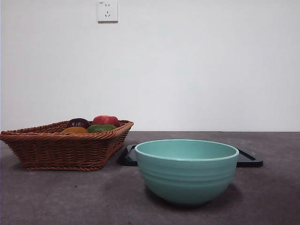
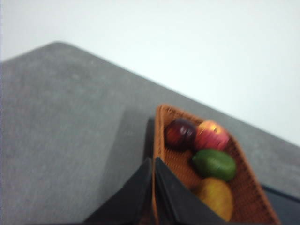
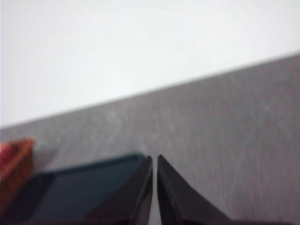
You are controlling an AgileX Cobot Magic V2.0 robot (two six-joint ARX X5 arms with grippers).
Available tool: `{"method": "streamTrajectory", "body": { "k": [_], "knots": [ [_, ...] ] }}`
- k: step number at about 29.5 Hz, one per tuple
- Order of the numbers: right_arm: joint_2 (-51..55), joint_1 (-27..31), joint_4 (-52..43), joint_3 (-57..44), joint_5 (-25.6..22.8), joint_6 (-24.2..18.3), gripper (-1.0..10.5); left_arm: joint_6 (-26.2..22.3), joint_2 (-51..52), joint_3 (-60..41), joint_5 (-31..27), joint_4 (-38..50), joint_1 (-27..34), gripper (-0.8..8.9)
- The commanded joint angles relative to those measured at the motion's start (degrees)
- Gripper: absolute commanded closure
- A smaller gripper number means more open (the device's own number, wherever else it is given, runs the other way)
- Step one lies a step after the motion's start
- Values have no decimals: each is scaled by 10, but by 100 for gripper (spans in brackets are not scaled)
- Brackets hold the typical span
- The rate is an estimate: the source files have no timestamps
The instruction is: Pick up the wifruite, put it on the bowl, pick up the plate, put it on desk
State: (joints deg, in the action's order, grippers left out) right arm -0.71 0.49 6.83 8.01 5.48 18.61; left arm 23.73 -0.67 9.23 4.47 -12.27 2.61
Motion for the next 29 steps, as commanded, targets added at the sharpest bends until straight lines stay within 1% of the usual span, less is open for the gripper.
{"method": "streamTrajectory", "body": {
  "k": [1, 4, 6, 9, 12, 17, 21, 25, 29],
  "knots": [
    [-16, 1, 11, 41, 1, 11, 940, 12, -17, 45, 1, -24, 1, 804],
    [-50, 1, 51, 100, 3, 7, 940, 4, -46, 96, 8, -62, 1, 804],
    [-80, 1, 77, 141, 9, -5, 940, -18, -70, 129, 31, -81, 1, 804],
    [-134, 1, 123, 208, 34, -32, 940, -51, -118, 183, 77, -113, 1, 804],
    [-198, 1, 175, 279, 76, -66, 940, -86, -175, 238, 116, -156, 1, 804],
    [-308, 0, 288, 401, 146, -119, 940, -159, -273, 329, 189, -241, -1, 804],
    [-374, -1, 362, 477, 202, -153, 940, -193, -335, 390, 229, -297, -11, 804],
    [-417, -20, 422, 531, 214, -180, 940, -219, -384, 447, 257, -354, -35, 804],
    [-446, -54, 481, 563, 216, -196, 940, -235, -416, 494, 258, -405, -67, 805]
  ]
}}
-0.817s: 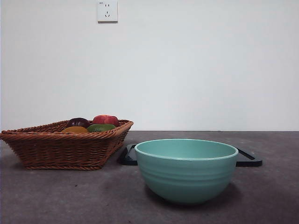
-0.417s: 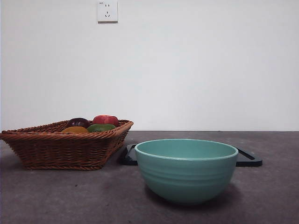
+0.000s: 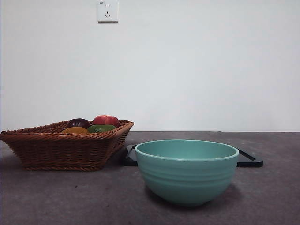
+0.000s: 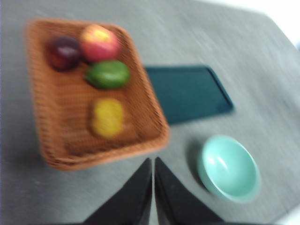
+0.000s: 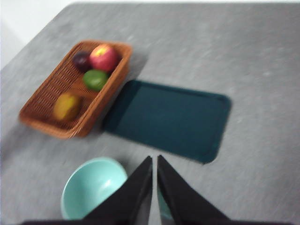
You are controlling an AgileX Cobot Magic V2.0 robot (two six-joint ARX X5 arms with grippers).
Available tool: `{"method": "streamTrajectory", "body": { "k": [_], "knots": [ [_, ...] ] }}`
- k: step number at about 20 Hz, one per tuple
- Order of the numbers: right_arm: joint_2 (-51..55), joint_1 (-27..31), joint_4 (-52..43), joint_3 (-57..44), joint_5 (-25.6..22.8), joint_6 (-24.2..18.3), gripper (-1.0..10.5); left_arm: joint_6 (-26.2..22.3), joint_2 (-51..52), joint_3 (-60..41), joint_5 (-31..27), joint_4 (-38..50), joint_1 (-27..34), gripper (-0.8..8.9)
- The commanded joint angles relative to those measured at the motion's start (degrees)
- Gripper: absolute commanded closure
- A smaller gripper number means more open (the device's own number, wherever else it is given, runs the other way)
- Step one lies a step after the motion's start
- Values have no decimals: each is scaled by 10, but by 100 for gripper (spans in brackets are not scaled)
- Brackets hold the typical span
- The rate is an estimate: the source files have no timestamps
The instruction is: Pick up the wifruite, put it on the bowl, pick up the plate, put it on desk
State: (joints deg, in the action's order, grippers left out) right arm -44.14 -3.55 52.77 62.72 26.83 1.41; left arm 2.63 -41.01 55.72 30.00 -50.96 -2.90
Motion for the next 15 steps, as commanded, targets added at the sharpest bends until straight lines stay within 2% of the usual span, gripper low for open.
{"method": "streamTrajectory", "body": {
  "k": [1, 5, 8, 10, 13, 15],
  "knots": [
    [-18, -28, 40, 21, 2, -31, 940, -30, -20, 41, 3, -36, -23, 805],
    [-19, -87, 82, 22, 2, -39, 940, -35, -24, 54, 3, -71, -50, 805],
    [-19, -107, 84, 22, 2, -38, 939, -35, -24, 54, 3, -73, -54, 790],
    [-19, -110, 83, 22, 2, -35, 894, -33, -24, 54, 3, -74, -54, 691],
    [-19, -110, 83, 22, 2, -33, 584, -32, -24, 54, 3, -74, -54, 427],
    [-19, -110, 83, 22, 2, -33, 544, -32, -24, 54, 3, -74, -54, 351]
  ]
}}
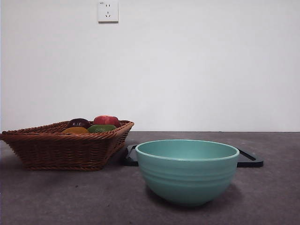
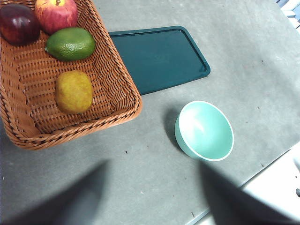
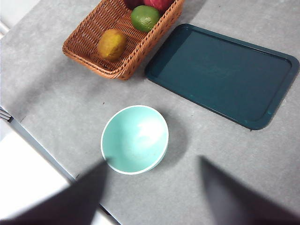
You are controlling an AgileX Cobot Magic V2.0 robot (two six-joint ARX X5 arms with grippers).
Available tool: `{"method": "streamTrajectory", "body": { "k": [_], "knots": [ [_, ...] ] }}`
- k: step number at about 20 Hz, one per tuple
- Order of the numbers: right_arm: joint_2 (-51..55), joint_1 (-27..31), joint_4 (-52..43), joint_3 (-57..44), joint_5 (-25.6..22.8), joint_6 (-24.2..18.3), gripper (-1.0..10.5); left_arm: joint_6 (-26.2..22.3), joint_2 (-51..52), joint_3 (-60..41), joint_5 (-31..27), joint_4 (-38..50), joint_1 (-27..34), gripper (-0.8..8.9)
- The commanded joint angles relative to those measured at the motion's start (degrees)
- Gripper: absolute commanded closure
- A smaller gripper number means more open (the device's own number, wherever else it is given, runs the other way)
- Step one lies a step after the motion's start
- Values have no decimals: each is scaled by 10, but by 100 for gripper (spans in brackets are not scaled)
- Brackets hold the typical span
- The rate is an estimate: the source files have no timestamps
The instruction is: Pick up the wifruite, put it on the bowl, pick up the plate, put it on desk
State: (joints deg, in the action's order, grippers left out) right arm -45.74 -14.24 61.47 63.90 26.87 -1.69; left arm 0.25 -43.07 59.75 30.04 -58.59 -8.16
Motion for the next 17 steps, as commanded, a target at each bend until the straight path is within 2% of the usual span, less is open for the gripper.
{"method": "streamTrajectory", "body": {
  "k": [1, 7, 11, 17],
  "knots": [
    [-3, -3, -3, 10, 1, -2, 544, -7, -3, 14, 2, 3, -2, 344],
    [-3, -3, -4, 10, 1, -1, 544, 10, -26, 21, -10, 30, -13, 349],
    [-3, -3, -4, 10, 1, 0, 544, 18, -97, 63, -82, 51, -49, 351],
    [-3, -3, -6, 10, 1, 0, 544, 17, -260, 146, -195, 74, -114, 376]
  ]
}}
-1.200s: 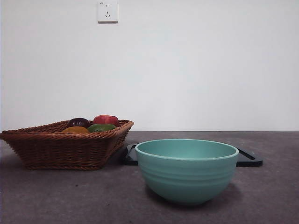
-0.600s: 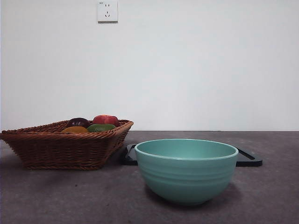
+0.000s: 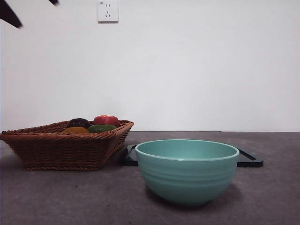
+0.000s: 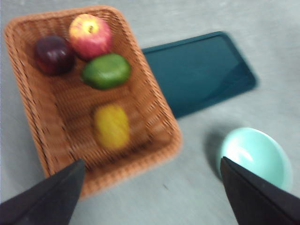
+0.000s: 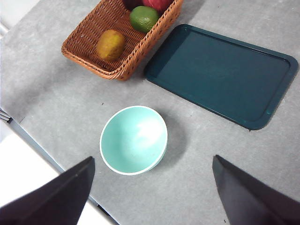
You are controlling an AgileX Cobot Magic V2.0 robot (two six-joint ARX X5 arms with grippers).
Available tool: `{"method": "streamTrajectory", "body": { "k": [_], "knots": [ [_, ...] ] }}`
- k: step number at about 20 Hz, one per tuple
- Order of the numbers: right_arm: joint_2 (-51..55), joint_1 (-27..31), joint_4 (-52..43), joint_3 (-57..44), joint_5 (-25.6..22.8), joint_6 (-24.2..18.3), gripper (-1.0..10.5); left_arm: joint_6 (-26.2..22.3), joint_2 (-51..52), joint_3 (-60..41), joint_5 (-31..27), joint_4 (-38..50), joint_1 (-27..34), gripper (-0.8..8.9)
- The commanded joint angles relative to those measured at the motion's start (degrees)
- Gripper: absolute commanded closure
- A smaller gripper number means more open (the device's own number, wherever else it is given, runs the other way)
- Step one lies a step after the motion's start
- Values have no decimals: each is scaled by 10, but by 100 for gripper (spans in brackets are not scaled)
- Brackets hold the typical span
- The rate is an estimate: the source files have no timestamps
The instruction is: Pick up the wifruite, put it on the bowl, pick up the plate, put it on desk
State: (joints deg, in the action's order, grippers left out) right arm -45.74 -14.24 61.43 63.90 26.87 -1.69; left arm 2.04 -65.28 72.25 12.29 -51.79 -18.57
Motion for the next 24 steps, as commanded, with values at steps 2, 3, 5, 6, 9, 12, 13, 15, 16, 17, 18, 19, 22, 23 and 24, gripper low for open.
{"method": "streamTrajectory", "body": {
  "k": [2, 3, 5, 6, 9, 12, 13, 15, 16, 17, 18, 19, 22, 23, 24],
  "knots": [
    [-3, -3, -5, 10, 1, 0, 544, -2, -94, 38, -42, 9, -24, 375],
    [-3, -3, -5, 10, 1, 0, 544, -3, -120, 42, -54, 16, -28, 375],
    [-3, -3, -5, 10, 1, 0, 544, -3, -166, 42, -68, 36, -33, 375],
    [-3, -3, -5, 10, 1, 0, 544, -3, -187, 42, -68, 46, -34, 375],
    [-3, -3, -5, 10, 2, 1, 544, -3, -246, 42, -85, 78, -34, 375],
    [-3, -3, -5, 10, 1, 2, 544, -9, -288, 42, -103, 91, -34, 372],
    [-3, -3, -5, 10, 1, 2, 544, -11, -300, 42, -105, 96, -34, 372],
    [-3, -3, -5, 10, 1, 2, 544, -12, -323, 42, -107, 106, -34, 372],
    [-3, -3, -5, 10, 1, 2, 544, -12, -332, 42, -108, 109, -34, 372],
    [-3, -3, -5, 10, 1, 2, 544, -12, -341, 42, -109, 111, -34, 372],
    [-3, -3, -5, 10, 1, 2, 544, -14, -349, 42, -109, 113, -34, 372],
    [-3, -3, -5, 10, 1, 2, 544, -14, -355, 42, -109, 115, -34, 372],
    [-3, -3, -5, 10, 1, 2, 544, -14, -371, 42, -109, 121, -34, 372],
    [-3, -3, -5, 10, 1, 2, 544, -14, -377, 42, -109, 124, -34, 372],
    [-3, -3, -5, 10, 1, 2, 544, -14, -381, 42, -109, 125, -34, 372]
  ]
}}
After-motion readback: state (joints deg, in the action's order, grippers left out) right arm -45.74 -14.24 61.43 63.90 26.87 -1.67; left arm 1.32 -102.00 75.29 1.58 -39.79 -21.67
